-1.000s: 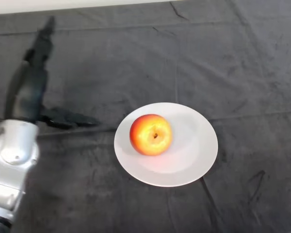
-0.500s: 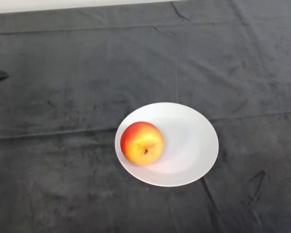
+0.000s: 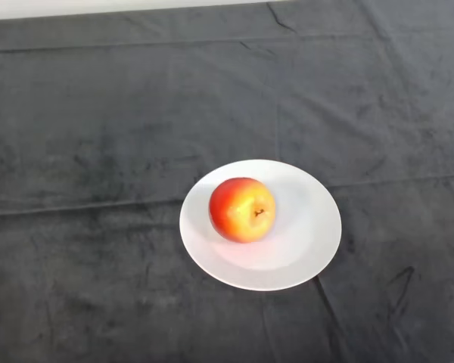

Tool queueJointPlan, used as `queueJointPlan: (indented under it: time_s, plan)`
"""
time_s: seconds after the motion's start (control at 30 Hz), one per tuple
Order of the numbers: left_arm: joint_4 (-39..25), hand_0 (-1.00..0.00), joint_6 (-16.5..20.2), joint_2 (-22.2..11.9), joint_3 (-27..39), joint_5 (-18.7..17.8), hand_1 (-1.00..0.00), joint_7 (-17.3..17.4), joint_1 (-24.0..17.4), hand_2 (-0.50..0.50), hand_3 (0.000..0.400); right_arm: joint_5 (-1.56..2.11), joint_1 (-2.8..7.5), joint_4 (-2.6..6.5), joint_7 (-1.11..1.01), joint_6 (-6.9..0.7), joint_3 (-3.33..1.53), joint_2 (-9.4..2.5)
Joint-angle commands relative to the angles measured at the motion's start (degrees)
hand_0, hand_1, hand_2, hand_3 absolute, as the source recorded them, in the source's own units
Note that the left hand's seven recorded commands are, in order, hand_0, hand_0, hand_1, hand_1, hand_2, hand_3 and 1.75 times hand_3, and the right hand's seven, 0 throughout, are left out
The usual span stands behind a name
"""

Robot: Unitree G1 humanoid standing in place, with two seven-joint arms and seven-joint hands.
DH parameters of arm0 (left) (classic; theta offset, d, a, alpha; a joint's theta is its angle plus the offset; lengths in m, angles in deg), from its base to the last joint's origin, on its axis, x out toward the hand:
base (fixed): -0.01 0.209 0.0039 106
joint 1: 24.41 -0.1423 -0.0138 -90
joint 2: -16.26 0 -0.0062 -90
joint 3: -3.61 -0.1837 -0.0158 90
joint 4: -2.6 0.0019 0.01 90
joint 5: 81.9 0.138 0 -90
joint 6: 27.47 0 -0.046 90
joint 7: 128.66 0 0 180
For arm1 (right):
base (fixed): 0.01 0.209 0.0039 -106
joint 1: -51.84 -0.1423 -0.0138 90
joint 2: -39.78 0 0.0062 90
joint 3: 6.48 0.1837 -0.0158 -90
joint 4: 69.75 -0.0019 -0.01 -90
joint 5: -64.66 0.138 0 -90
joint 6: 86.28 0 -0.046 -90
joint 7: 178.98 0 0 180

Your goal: Move the apple to the plate

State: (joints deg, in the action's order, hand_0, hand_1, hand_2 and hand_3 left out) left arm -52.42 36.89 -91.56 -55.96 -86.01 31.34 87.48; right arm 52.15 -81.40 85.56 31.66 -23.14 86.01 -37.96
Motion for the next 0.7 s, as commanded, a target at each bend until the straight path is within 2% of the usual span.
queueJointPlan:
  time_s: [0.03,0.7]
  plan:
    - [2.5,0.0,-1.9,-3.2,1.9,-1.2,0.0,-0.7,3.2,0.0,0.0,-0.18,1.25,1.36,-0.19,-0.47,0.04,0.4]
    - [6.3,0.0,-4.5,-2.7,1.2,-1.5,0.0,0.8,5.1,0.0,0.0,-0.17,1.0,1.86,-0.06,-0.29,0.02,0.39]
